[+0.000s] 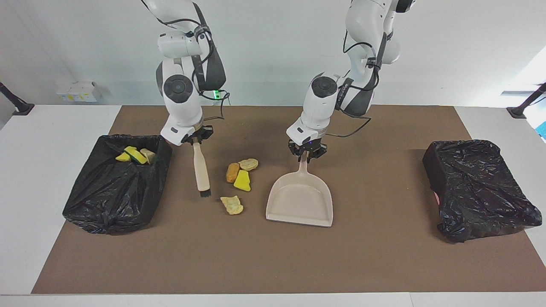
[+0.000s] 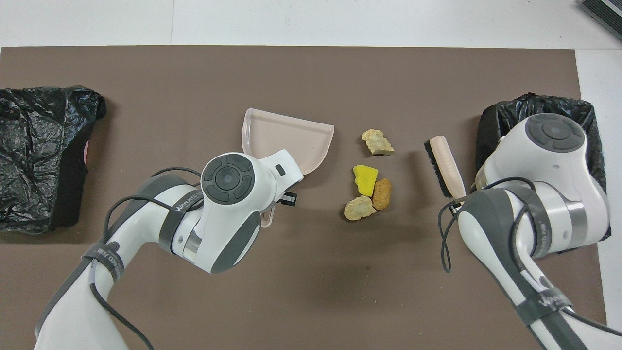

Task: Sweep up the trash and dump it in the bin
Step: 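Sweep the brush toward the pieces while the left gripper lowers the dustpan, then sweep the sponge and bread pieces with the right gripper into the dustpan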

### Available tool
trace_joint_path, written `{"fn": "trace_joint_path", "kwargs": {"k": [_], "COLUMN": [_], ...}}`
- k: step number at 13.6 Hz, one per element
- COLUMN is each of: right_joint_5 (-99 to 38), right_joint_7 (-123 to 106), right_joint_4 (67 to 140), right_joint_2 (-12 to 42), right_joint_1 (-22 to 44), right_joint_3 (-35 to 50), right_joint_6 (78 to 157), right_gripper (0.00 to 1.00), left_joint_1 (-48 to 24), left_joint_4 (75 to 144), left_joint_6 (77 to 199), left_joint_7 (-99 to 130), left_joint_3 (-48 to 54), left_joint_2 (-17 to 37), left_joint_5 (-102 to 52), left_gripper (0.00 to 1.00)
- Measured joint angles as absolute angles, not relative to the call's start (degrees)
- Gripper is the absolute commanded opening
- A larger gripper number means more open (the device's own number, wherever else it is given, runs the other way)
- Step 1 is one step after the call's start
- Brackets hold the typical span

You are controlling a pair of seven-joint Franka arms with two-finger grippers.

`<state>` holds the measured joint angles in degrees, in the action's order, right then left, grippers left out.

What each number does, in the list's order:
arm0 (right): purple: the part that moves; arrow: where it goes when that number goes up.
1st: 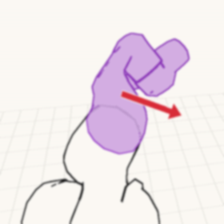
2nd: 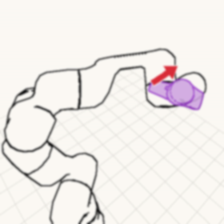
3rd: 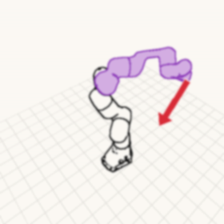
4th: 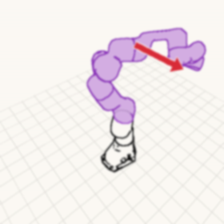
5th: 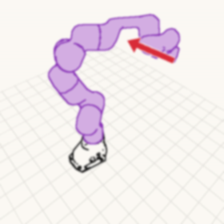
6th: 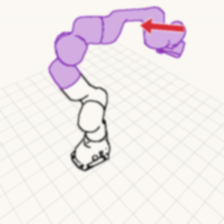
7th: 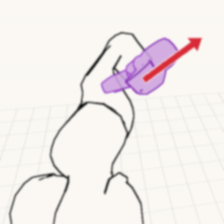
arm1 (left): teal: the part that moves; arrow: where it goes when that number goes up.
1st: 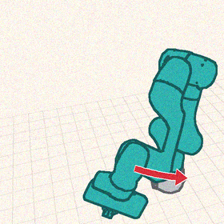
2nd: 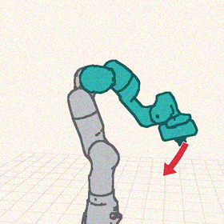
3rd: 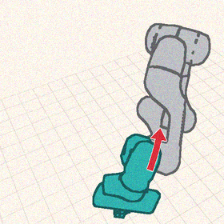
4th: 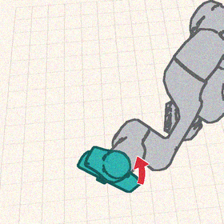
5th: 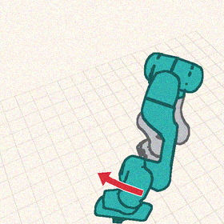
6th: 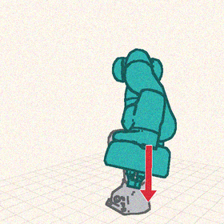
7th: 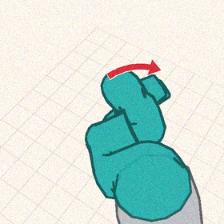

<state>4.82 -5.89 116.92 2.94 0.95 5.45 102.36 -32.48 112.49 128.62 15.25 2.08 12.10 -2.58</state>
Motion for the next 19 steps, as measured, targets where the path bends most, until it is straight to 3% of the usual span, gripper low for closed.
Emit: {"fn": "trace_joint_path", "kwargs": {"k": [6,19], "right_joint_5": [4.8,4.9], "right_joint_7": [-6.2,-0.8], "right_joint_4": [118.1,127.5], "right_joint_2": [2.8,3.0], "right_joint_1": [0.7,3.9], "right_joint_3": [6.0,6.2], "right_joint_6": [103.5,116.4], "right_gripper": [0.0,0.0], "left_joint_1": [-30.5,-25.8], "left_joint_4": [112.1,111.4], "left_joint_6": [125.9,118.1], "left_joint_7": [1.1,-31.4], "left_joint_3": [1.4,1.4], "left_joint_2": [12.0,9.9], "left_joint_5": [-2.6,-1.3], "left_gripper": [0.0,0.0]}}
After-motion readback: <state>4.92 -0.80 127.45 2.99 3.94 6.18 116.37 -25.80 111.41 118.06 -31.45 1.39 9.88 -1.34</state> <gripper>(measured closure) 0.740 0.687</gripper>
